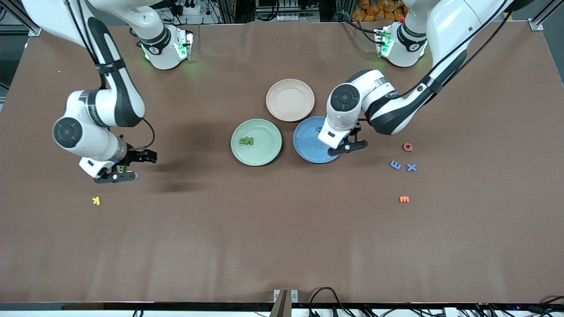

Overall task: Sort letters by color into matching plates
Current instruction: 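Drop the N on the green plate while the left gripper drops the c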

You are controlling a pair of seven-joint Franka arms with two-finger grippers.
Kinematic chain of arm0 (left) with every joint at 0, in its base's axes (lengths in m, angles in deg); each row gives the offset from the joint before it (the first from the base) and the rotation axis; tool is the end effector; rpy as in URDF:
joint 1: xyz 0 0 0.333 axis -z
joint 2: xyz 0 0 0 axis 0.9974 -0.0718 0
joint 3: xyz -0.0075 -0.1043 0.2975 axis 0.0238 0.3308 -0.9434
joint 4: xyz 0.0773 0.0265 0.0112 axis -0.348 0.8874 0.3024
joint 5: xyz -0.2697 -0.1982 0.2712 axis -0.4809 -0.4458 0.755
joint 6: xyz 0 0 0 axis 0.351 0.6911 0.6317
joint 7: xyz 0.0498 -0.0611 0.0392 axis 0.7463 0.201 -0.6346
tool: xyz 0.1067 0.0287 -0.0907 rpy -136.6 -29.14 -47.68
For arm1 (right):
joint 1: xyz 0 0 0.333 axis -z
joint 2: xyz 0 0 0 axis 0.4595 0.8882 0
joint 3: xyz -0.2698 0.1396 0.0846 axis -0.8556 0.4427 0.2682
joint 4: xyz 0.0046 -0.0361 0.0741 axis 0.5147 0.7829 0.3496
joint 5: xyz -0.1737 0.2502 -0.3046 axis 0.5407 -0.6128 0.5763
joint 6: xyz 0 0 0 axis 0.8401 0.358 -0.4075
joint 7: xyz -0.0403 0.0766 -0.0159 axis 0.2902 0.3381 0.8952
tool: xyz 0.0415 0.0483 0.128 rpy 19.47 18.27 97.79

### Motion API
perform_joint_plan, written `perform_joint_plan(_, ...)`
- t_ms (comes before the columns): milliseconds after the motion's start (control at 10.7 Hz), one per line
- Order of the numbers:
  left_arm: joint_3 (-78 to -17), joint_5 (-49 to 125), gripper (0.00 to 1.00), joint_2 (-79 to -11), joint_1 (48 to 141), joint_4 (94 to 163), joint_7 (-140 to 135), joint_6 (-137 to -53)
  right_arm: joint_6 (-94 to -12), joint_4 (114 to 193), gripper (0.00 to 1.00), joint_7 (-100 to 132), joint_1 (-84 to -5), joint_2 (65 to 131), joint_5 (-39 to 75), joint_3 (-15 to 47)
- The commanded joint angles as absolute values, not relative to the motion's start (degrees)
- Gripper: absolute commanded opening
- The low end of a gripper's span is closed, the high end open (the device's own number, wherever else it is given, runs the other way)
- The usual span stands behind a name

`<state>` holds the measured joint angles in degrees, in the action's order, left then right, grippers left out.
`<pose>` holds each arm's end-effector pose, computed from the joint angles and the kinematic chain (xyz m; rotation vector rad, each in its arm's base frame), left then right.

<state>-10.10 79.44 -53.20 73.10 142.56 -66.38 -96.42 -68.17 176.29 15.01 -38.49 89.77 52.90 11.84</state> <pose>0.4702 -0.3832 0.2060 -2.9903 -0.2728 0.1679 0.5827 0.0175 0.2121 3.1221 0.1676 -0.1747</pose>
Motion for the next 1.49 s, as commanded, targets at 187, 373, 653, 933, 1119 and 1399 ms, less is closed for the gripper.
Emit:
perform_joint_plan(187, -8.4, 76.8, 0.00, -52.6, 75.6, 142.7, -74.4, -95.5, -74.8, 183.1, 1.00, 5.4, -30.4, 86.9, 54.1, 12.7)
perform_joint_plan(373, -7.7, 76.8, 0.00, -52.7, 75.7, 142.7, -77.3, -95.5, -76.4, 183.4, 1.00, 3.9, -27.8, 88.1, 54.1, 12.8)
perform_joint_plan(653, -7.6, 76.8, 0.41, -52.7, 76.2, 142.8, -79.9, -93.9, -80.1, 184.1, 1.00, 0.0, -24.3, 90.3, 54.1, 12.8)
perform_joint_plan(933, -7.6, 76.7, 1.00, -52.7, 76.2, 142.6, -81.4, -93.4, -85.3, 184.0, 1.00, 0.4, -24.3, 93.5, 53.8, 12.9)
perform_joint_plan(1119, -7.6, 76.0, 1.00, -52.2, 76.0, 142.1, -81.8, -93.2, -85.8, 183.8, 1.00, 0.6, -24.3, 94.4, 53.7, 13.0)
perform_joint_plan(1399, -7.6, 75.9, 1.00, -52.1, 74.9, 140.9, -81.2, -93.1, -89.2, 183.8, 1.00, 0.6, -24.2, 96.6, 53.7, 13.0)
